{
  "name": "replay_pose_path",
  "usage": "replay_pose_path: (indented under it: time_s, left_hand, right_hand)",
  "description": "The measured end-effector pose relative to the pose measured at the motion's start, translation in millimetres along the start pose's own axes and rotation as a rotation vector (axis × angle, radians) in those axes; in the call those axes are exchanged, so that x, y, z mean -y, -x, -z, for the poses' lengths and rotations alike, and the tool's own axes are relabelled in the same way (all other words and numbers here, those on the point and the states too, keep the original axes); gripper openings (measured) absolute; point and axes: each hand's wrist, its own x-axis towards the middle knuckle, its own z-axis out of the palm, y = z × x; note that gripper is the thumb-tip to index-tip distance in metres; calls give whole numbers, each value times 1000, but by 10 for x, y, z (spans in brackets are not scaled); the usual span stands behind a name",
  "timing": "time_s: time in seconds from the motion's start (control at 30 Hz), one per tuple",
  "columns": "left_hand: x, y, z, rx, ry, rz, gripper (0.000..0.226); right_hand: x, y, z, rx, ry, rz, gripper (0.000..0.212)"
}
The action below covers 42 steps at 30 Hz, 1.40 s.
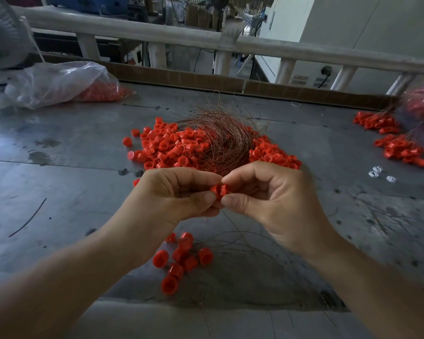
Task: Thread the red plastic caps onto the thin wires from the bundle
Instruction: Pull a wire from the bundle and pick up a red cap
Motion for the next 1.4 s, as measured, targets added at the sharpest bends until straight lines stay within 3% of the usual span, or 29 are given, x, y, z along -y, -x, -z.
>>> replay_pose_path:
  time_s: [0.6,1.1,1.4]
  left_hand:
    - [32,15,-28,-16,-135,-36,20]
    - [14,29,-1,60,46,78,26]
    - [-16,37,59,191,83,75,30]
  right_hand:
    - [28,29,-2,-16,167,61,21]
    - [57,49,38,10,246,173,21]
    - [16,7,63,48,105,131,18]
